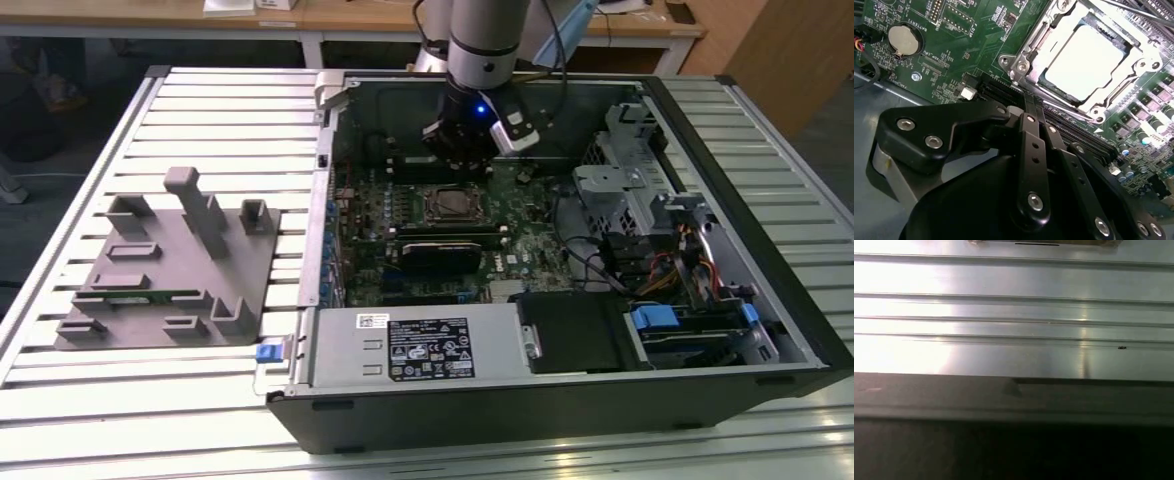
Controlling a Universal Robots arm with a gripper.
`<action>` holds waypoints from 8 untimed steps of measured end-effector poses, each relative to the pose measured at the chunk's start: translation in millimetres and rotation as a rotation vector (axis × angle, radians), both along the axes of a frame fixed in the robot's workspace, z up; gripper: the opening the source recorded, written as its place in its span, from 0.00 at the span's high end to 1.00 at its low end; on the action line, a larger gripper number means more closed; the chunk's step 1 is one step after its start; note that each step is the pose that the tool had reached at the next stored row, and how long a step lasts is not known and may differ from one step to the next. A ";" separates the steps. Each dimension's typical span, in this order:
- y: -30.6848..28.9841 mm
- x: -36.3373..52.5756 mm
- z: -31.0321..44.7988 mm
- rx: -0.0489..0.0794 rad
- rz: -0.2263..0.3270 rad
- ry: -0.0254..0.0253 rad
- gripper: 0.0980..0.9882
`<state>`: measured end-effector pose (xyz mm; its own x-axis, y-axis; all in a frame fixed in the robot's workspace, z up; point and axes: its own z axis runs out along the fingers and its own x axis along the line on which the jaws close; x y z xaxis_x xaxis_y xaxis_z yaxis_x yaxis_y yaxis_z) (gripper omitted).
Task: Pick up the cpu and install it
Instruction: 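Install the first cpu locking lever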
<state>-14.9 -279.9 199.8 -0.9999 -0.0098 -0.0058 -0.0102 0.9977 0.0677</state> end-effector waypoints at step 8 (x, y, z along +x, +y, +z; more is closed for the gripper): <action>-1.0 0.0 0.0 -0.012 0.000 0.0000 0.99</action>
